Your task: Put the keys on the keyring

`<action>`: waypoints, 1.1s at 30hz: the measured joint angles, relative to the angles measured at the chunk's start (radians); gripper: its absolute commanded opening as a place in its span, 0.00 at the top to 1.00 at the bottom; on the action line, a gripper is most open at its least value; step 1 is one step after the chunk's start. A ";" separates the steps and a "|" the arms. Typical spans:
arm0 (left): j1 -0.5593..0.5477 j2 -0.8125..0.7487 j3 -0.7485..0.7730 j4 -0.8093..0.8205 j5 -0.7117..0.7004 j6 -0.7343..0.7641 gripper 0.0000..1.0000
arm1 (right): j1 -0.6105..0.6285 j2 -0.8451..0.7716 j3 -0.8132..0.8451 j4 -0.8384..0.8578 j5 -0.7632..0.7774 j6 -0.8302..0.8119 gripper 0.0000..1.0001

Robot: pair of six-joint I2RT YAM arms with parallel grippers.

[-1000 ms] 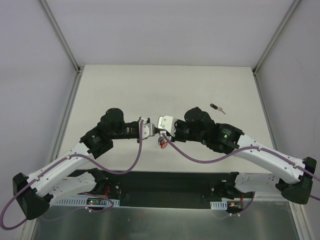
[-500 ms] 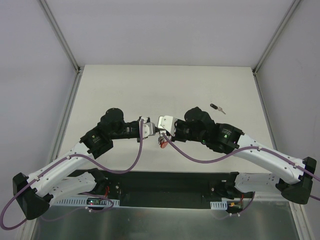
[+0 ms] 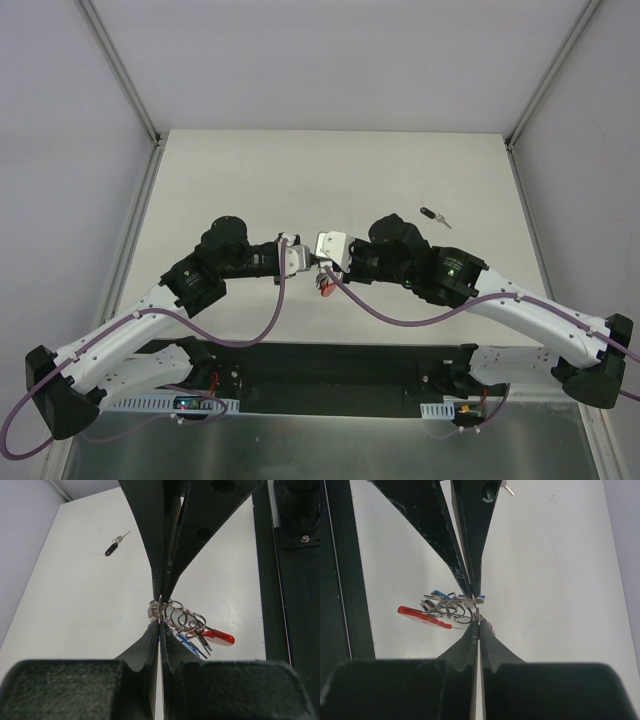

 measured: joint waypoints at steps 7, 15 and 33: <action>0.000 0.000 0.000 0.000 0.000 0.000 1.00 | 0.000 0.000 0.000 0.000 -0.006 0.000 0.99; 0.000 0.000 0.000 0.000 -0.002 0.000 1.00 | 0.000 0.000 0.000 0.001 -0.002 0.000 0.98; 0.000 -0.002 -0.002 0.018 -0.021 -0.001 1.00 | 0.000 0.000 0.000 0.002 0.014 0.003 0.99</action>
